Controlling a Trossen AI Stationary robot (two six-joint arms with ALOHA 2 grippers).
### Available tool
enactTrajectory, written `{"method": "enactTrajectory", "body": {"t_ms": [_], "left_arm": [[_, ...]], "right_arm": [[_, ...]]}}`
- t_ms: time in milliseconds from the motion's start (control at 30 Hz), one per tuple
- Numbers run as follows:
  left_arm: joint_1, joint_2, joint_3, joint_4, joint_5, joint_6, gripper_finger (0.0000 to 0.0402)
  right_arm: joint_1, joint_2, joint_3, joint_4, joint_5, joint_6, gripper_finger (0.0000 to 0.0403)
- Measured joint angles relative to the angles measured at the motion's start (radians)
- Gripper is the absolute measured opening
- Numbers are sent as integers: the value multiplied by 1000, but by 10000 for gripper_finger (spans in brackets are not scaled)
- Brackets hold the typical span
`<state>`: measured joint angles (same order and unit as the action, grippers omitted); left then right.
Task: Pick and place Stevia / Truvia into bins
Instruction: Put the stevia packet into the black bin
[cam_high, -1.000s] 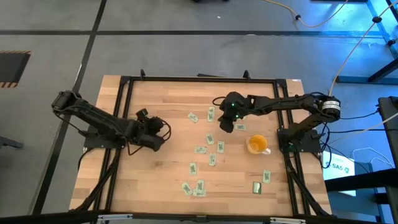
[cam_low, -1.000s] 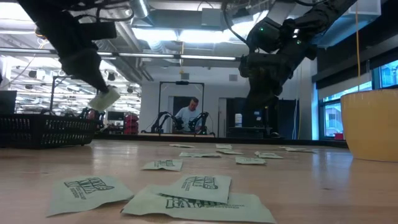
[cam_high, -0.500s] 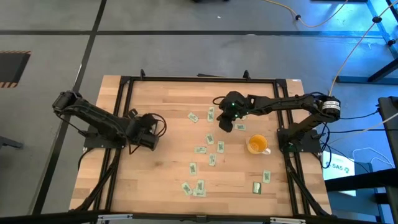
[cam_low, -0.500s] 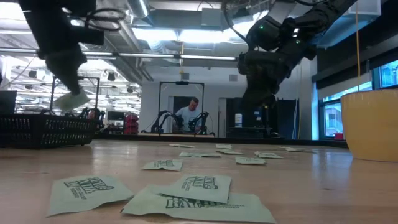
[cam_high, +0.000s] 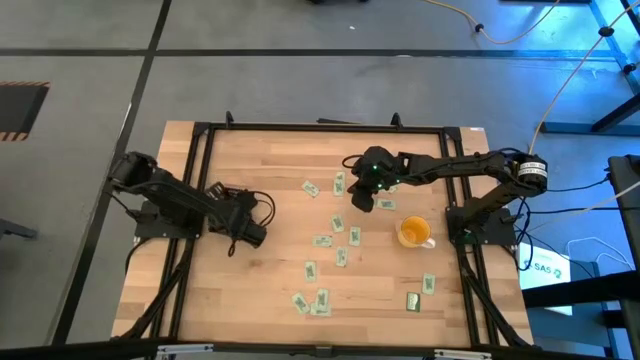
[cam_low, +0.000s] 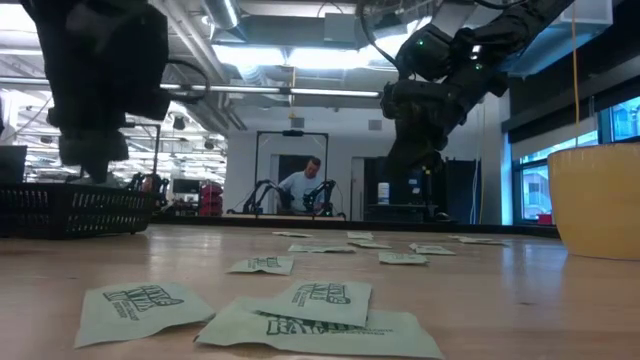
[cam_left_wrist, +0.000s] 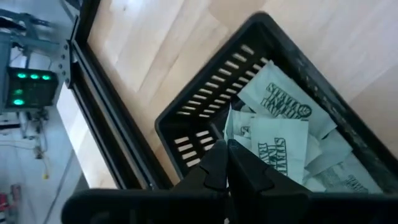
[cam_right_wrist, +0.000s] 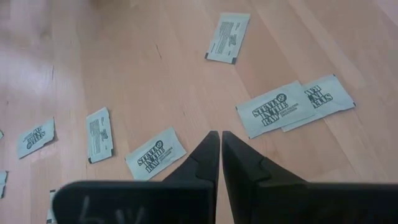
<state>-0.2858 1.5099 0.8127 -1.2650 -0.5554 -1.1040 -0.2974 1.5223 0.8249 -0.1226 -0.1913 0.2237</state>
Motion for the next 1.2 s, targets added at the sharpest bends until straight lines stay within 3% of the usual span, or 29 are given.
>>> {"method": "enactTrajectory", "body": {"t_ms": [200, 367, 600, 867, 1033, 1200], "left_arm": [[17, 33, 0, 29, 38, 17, 5], [32, 33, 0, 28, 112, 17, 32], [31, 21, 0, 43, 107, 22, 73], [17, -62, 0, 65, 92, 34, 81], [-16, -141, 0, 157, 17, 72, 79], [-54, -224, 0, 364, -63, 250, 81]], "right_arm": [[0, 0, 0, 0, 0, 0, 23], [0, 0, 0, -1, 0, 0, 23], [0, 0, 0, -7, -1, 0, 23], [-1, 0, 0, -64, -2, -23, 23], [-22, 0, 55, -273, 17, -19, 23], [-48, -1, 121, -443, 74, -25, 23]]}}
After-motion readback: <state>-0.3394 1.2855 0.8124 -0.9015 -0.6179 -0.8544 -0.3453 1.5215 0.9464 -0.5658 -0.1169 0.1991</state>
